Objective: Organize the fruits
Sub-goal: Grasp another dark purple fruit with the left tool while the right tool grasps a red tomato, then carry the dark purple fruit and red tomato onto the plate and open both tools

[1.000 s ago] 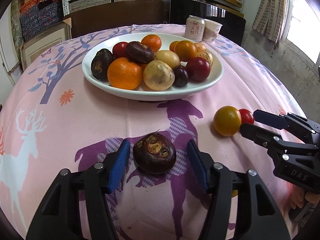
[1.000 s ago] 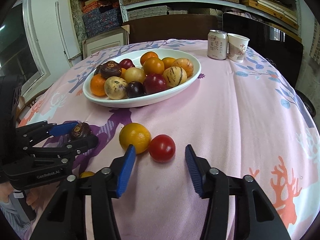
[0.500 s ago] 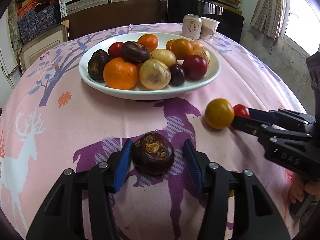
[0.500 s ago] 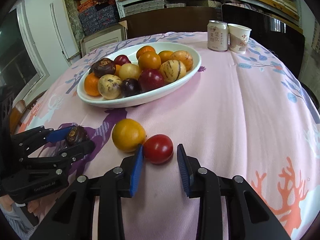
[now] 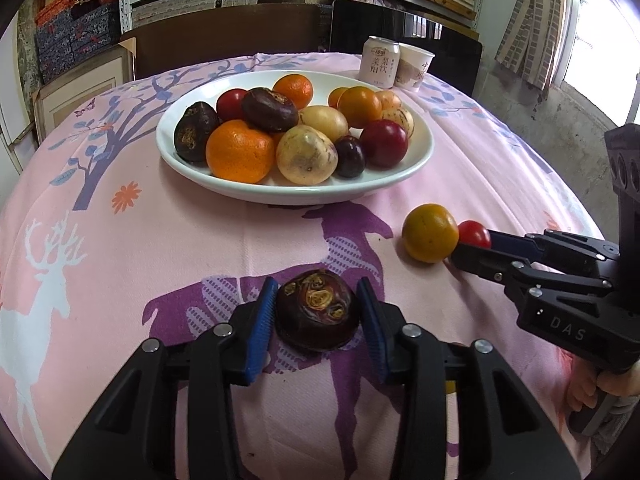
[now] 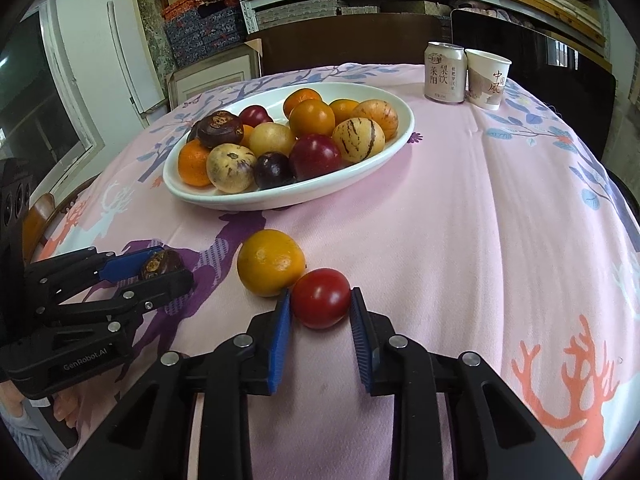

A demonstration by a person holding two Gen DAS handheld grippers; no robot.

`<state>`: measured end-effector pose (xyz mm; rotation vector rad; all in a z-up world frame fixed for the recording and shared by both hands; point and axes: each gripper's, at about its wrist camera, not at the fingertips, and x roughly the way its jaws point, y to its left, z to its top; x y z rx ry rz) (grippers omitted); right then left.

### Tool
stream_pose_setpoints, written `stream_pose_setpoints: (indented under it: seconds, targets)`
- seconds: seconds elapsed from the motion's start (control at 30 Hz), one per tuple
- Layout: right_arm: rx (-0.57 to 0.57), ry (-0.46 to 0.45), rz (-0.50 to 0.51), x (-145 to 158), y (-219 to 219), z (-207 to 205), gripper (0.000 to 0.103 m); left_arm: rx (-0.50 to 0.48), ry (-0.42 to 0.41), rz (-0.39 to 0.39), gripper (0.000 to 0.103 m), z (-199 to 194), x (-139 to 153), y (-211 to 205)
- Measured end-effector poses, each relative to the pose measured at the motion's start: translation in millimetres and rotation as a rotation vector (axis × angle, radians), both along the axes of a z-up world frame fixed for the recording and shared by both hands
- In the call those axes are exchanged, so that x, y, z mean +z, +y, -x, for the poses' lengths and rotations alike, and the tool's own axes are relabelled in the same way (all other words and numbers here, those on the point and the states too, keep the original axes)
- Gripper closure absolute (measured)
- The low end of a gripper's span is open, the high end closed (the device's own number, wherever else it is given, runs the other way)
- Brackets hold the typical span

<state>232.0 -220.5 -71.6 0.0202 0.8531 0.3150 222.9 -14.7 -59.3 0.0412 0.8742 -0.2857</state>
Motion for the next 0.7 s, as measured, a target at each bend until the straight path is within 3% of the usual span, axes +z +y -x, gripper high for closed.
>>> stream_pose_setpoints:
  seconds: [0.23,0.37,0.57,0.7]
  targets:
    - [-0.006,0.008,-0.029,-1,-6,2,0.073,0.023,-0.004,0.032,0.063,7,2,8]
    - [-0.028,-0.035,-0.060,7,-15,17,0.073,0.051,-0.044,0.051,0.063,26,12,16]
    - [-0.062,-0.158,-0.131,35,-43,66,0.074,0.049,-0.110,0.102,0.063,64,40,30]
    - [-0.075,-0.240,-0.156,78,-58,73,0.074,0.066,-0.167,0.082,0.063,55,76,43]
